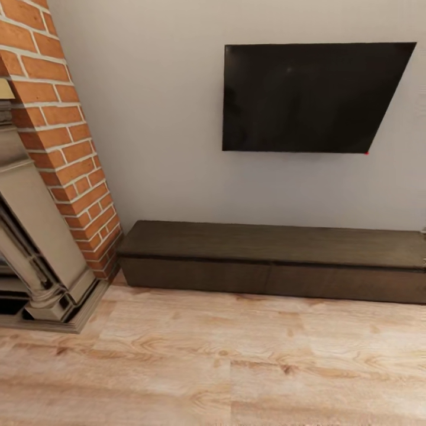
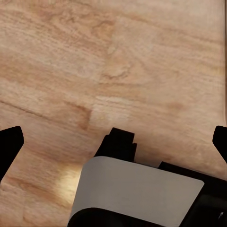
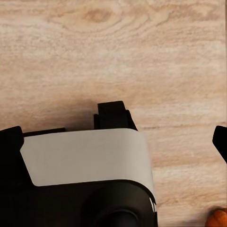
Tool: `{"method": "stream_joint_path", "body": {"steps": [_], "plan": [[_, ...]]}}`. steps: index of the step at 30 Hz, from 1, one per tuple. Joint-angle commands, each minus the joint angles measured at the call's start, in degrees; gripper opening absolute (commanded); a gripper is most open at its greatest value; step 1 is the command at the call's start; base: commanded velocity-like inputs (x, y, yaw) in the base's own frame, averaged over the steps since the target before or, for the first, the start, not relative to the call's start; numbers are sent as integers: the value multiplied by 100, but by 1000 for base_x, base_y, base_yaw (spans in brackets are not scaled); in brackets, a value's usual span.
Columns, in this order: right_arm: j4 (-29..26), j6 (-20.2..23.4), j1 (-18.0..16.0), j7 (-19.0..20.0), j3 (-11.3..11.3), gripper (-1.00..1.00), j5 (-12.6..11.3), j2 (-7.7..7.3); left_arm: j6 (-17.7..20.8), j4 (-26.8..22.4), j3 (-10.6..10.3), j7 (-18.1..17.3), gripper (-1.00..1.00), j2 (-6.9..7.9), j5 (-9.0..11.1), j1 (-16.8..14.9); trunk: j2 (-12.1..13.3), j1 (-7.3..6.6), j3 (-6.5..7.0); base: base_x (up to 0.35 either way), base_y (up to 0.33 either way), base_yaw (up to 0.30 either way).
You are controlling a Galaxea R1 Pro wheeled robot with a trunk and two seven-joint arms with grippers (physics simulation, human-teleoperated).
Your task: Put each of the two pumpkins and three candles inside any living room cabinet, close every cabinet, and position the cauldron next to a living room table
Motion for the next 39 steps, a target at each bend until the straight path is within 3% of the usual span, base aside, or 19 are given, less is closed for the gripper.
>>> {"method": "stream_joint_path", "body": {"steps": [1,39], "plan": [[0,1,0,1,0,100,0,-1,0,0,0,0,100,0,0,0,0,0,-7,0,0,-191],[0,28,0,43,0,100,-9,-37,0,-1,0,-7,100,-2,0,0,0,0,-179,0,0,-231]]}}
